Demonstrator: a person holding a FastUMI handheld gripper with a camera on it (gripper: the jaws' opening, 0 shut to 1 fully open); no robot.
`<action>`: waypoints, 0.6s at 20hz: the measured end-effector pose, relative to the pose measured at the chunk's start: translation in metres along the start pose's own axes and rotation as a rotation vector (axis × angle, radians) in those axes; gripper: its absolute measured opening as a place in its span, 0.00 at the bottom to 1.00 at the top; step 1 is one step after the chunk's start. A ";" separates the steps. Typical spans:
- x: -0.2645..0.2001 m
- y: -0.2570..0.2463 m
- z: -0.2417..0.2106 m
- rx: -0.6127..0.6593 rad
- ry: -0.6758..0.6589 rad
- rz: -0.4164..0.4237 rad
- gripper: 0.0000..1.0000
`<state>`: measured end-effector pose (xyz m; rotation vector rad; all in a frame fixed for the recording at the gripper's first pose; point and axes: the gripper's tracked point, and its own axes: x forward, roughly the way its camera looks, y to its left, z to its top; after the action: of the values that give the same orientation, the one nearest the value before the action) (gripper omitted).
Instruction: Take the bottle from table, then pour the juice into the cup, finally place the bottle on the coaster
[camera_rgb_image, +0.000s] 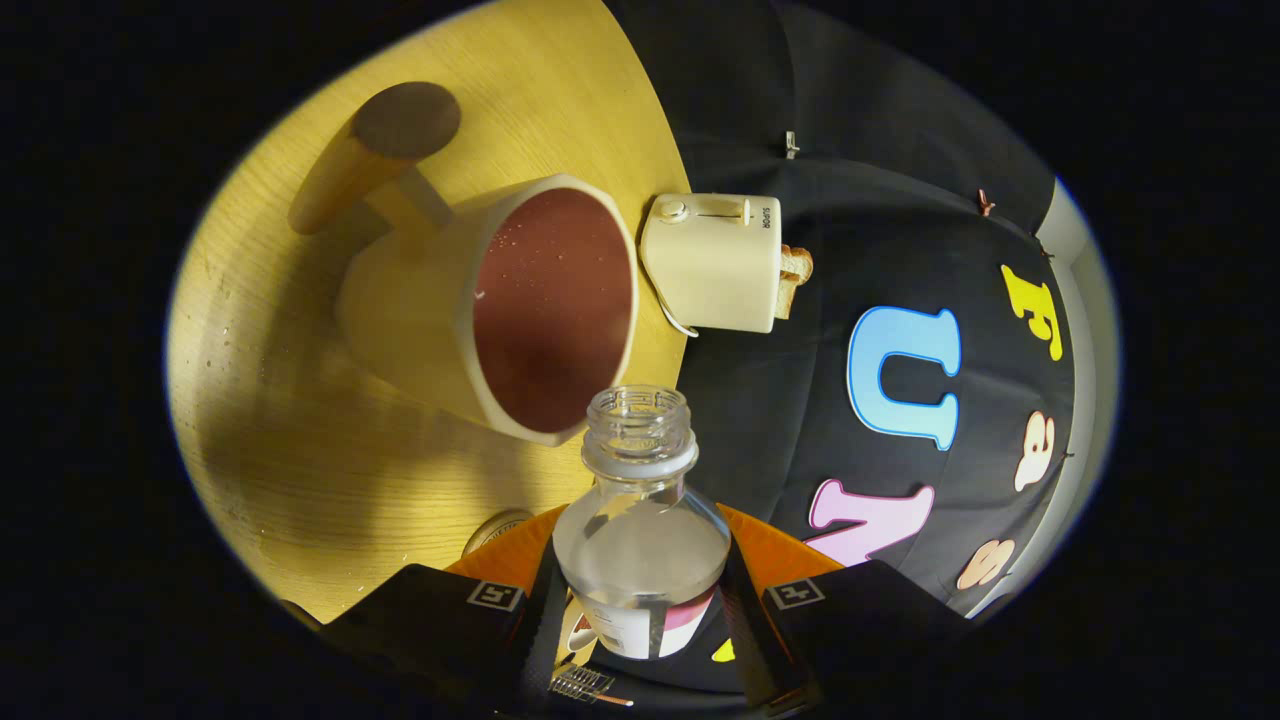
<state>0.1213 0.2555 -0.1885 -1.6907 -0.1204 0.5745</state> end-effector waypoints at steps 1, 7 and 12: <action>0.001 0.001 0.002 -0.013 -0.006 0.002 0.73; 0.003 -0.003 0.014 -0.127 -0.060 -0.016 0.73; 0.007 -0.011 0.011 -0.172 -0.070 -0.040 0.73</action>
<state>0.1251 0.2705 -0.1811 -1.8306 -0.2595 0.6074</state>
